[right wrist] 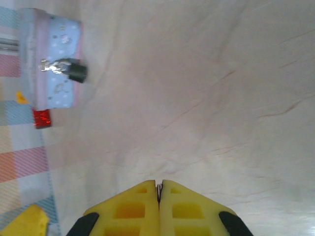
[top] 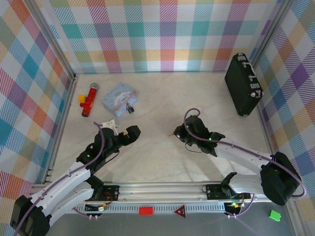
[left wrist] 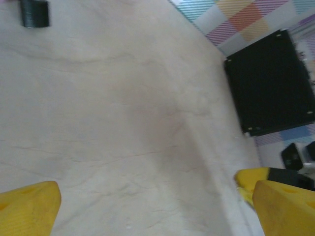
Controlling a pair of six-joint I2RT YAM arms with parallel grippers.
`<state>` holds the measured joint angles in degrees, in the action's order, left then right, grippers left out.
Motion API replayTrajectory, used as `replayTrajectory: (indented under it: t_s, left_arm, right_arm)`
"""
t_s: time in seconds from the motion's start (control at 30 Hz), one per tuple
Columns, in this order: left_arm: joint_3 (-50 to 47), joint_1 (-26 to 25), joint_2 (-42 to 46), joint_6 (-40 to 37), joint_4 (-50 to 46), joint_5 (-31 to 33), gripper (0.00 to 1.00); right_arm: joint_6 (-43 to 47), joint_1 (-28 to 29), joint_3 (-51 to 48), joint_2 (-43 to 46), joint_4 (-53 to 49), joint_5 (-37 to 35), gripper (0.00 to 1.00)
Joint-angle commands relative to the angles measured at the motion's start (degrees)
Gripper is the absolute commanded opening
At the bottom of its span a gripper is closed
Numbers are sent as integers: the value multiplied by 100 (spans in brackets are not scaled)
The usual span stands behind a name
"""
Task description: Unlock the padlock with the key
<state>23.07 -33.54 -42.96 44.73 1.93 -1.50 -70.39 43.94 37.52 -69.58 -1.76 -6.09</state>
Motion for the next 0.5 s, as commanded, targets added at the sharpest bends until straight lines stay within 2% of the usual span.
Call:
replayTrajectory:
  t_s: [0.0, 0.17, 0.27, 0.47]
  left_arm:
    - [234, -287, -78, 524, 753, 127, 97]
    - [247, -644, -281, 664, 1260, 349, 86]
    - [327, -800, -509, 564, 1463, 421, 75]
    - [577, -1291, -1058, 451, 1591, 621, 68]
  right_arm:
    - [-815, 275, 105, -126, 931, -302, 0]
    - [-1176, 568, 272, -400, 1271, -364, 0]
    - [-1462, 685, 347, -518, 1347, -469, 0]
    - [-1706, 874, 594, -727, 1312, -543, 0]
